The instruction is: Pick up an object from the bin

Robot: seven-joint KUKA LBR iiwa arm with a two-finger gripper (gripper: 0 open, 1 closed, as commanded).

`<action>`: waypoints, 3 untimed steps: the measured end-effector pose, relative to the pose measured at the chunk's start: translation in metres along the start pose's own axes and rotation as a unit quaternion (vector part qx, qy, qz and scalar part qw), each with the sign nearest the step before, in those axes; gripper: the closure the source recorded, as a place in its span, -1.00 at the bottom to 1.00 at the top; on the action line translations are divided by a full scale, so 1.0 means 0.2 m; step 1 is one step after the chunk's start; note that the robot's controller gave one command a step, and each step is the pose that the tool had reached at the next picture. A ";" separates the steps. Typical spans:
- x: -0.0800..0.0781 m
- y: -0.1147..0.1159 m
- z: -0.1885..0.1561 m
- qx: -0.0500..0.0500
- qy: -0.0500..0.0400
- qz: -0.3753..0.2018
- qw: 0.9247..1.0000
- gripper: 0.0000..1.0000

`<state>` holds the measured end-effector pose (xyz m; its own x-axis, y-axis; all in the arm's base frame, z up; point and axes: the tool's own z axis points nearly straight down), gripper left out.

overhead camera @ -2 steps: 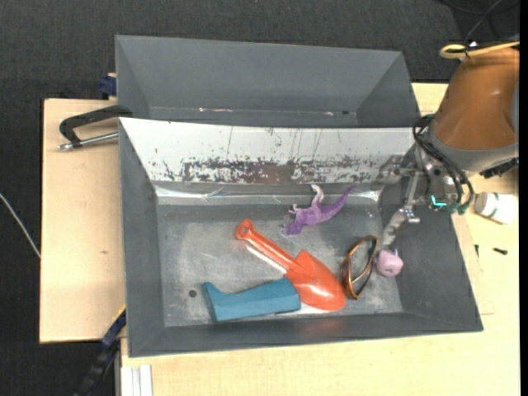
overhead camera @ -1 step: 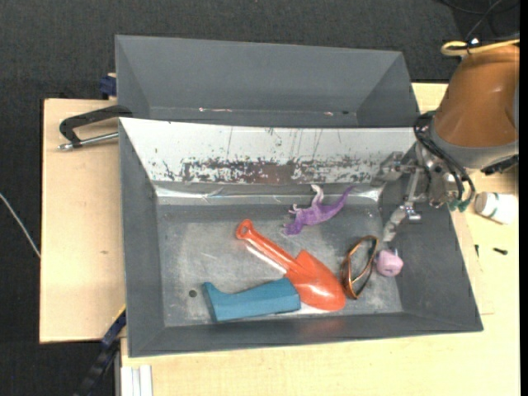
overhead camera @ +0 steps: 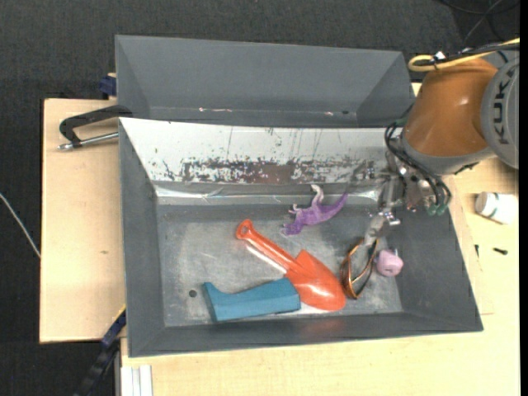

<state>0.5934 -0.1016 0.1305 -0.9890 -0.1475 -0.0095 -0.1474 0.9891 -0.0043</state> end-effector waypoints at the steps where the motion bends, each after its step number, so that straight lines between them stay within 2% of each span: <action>1: -0.05 0.15 0.08 -0.003 0.004 -0.019 1.000 -1.00; 2: -0.08 0.27 0.11 -0.002 0.001 -0.128 0.992 -1.00; 3: -0.10 0.29 0.21 -0.003 -0.003 0.046 0.999 -1.00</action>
Offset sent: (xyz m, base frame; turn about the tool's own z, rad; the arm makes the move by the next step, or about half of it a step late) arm 0.0059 0.0610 -0.0277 -0.2827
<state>0.6046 -0.0417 0.0890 -0.9983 -0.0559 -0.0147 -0.0560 0.9984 0.0027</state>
